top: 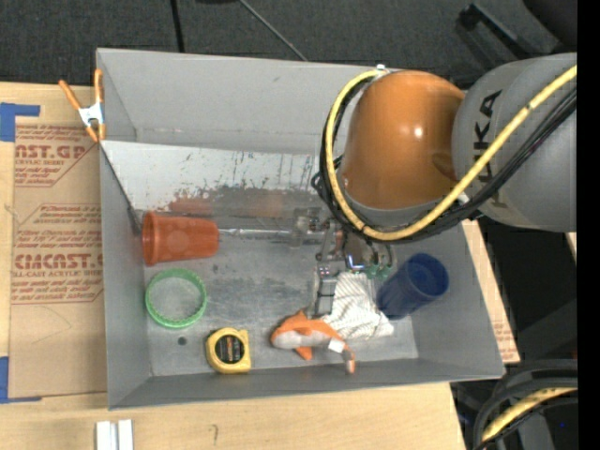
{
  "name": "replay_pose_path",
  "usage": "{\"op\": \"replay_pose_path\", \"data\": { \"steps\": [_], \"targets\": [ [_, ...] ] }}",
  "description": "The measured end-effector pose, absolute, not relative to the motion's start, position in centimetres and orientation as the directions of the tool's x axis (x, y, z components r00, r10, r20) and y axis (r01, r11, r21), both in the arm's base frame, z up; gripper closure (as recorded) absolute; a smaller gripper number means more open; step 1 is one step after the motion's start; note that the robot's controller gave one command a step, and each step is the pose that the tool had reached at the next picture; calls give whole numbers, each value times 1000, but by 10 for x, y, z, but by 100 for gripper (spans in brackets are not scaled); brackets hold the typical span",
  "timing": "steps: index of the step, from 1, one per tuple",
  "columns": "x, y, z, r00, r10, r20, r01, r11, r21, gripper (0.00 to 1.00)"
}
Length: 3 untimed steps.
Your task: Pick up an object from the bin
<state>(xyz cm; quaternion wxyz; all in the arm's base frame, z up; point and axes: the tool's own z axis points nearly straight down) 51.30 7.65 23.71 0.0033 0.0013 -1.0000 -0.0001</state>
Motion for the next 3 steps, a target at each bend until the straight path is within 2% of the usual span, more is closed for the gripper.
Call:
{"op": "replay_pose_path", "data": {
  "steps": [1, 2, 3],
  "targets": [
    [515, 76, 241, -1000, -1, -2, -1, 1000, 1, 0],
    [506, 70, 204, -996, 86, -6, 86, 996, 2, 0],
    [492, 52, 177, -998, 60, 2, 60, 998, 0, 0]
  ]
}}
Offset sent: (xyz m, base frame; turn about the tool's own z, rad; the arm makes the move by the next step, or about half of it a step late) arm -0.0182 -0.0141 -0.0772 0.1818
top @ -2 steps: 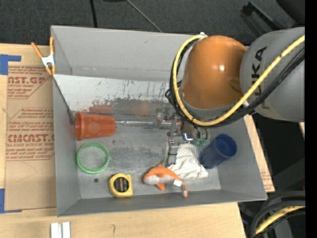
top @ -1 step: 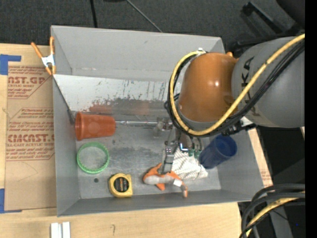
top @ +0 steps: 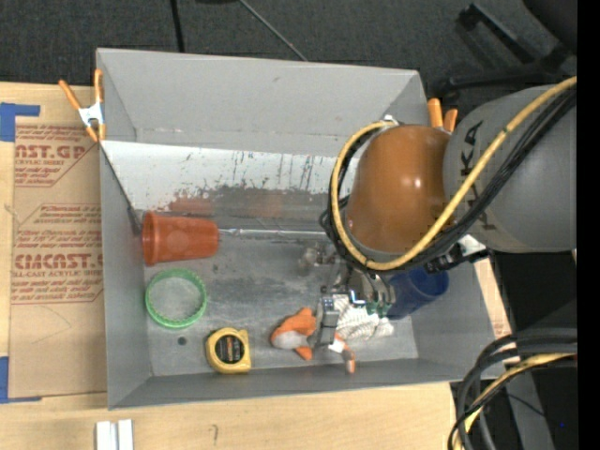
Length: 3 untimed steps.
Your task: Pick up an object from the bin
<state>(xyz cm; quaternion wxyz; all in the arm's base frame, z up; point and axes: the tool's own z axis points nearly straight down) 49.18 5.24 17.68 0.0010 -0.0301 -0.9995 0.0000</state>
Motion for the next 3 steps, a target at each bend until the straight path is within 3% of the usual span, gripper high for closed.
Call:
{"op": "replay_pose_path", "data": {
  "steps": [1, 2, 3],
  "targets": [
    [495, 47, 153, -995, -97, -1, -97, 995, 0, 0],
    [495, 32, 115, -994, 112, -3, 112, 994, 1, 0],
    [506, 26, 77, -994, 108, 2, 108, 994, 0, 100]
  ]
}}
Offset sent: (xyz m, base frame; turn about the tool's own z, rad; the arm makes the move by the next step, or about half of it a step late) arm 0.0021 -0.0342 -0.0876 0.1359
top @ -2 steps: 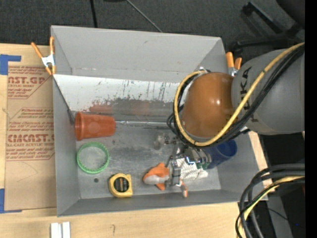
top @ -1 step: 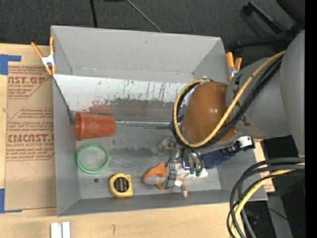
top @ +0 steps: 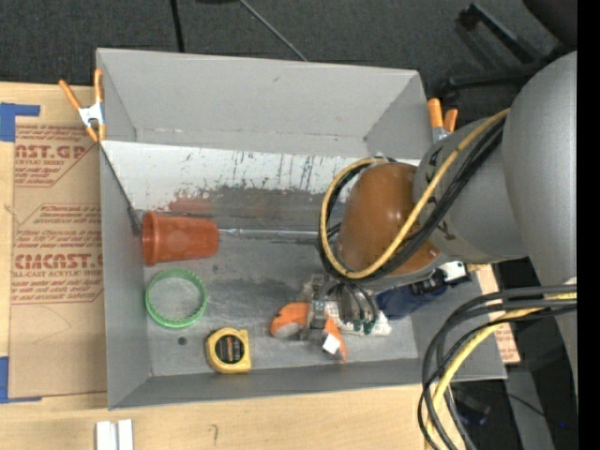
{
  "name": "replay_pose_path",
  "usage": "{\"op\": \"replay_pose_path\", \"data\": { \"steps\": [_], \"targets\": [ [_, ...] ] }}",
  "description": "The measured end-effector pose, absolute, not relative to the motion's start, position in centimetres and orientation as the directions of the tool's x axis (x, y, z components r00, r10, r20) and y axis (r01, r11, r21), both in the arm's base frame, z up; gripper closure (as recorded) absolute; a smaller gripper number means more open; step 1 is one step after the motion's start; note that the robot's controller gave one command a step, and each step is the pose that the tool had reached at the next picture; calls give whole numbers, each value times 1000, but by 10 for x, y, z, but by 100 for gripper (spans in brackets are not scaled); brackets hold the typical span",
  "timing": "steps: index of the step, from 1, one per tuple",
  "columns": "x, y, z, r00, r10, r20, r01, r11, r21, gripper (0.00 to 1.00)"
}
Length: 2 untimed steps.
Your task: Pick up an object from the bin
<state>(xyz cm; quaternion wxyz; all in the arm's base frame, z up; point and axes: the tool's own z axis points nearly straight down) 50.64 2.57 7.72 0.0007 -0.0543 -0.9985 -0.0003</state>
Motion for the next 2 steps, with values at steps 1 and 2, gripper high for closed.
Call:
{"op": "replay_pose_path", "data": {
  "steps": [1, 2],
  "targets": [
    [506, 26, 77, -994, 109, 2, 109, 994, 1, 100],
    [514, 22, 247, -997, 74, -9, 74, 997, 1, 100]
  ]
}}
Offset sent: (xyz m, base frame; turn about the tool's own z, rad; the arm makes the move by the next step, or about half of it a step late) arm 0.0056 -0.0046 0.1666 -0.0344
